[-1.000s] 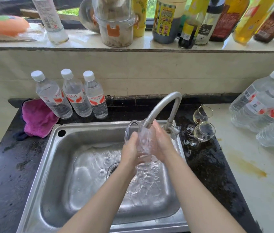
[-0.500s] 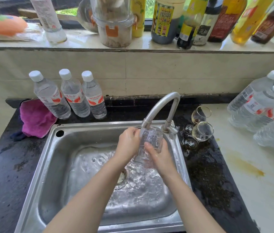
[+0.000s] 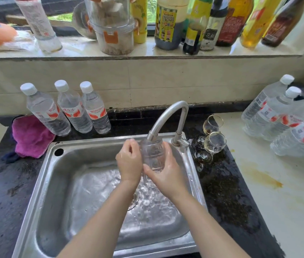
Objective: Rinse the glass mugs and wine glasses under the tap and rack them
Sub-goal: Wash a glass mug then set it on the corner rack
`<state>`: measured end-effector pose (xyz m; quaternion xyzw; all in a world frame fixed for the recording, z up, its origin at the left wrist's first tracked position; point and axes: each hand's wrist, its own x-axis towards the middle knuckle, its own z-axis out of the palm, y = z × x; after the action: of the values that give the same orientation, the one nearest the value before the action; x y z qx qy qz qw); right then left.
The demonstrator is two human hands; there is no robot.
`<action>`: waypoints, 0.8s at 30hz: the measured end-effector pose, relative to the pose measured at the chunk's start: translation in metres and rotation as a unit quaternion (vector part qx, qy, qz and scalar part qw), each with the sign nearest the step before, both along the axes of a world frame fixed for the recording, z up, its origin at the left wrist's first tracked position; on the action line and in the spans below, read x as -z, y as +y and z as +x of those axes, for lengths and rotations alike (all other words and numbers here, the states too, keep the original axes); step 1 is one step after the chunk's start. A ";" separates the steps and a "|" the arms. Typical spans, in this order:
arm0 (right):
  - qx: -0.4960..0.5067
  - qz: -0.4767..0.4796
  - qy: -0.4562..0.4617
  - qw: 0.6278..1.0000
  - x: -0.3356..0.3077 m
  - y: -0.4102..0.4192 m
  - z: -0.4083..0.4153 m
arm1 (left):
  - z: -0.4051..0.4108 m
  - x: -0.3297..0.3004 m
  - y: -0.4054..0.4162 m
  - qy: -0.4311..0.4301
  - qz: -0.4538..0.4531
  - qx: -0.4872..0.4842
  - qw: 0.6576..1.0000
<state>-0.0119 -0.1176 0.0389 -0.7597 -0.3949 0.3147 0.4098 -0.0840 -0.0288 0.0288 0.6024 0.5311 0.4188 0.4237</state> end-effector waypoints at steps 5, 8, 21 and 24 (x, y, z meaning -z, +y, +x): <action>0.008 -0.002 0.139 0.990 -0.004 0.007 0.007 | -0.005 -0.008 0.024 0.042 -0.099 0.105 0.989; -0.008 0.027 0.349 0.937 -0.004 0.016 0.013 | -0.005 -0.005 0.026 -0.008 -0.278 0.128 0.952; 0.002 0.019 0.096 0.995 -0.005 0.037 -0.011 | 0.001 0.001 0.008 -0.053 -0.204 0.111 0.971; 0.017 0.066 0.157 0.985 0.001 0.023 -0.014 | -0.004 -0.005 0.008 -0.123 -0.305 0.158 0.931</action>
<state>-0.0259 -0.0950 0.0376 -0.6789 -0.3326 0.3962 0.5210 -0.0883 -0.0203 0.0341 0.4638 0.4747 0.2350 0.7102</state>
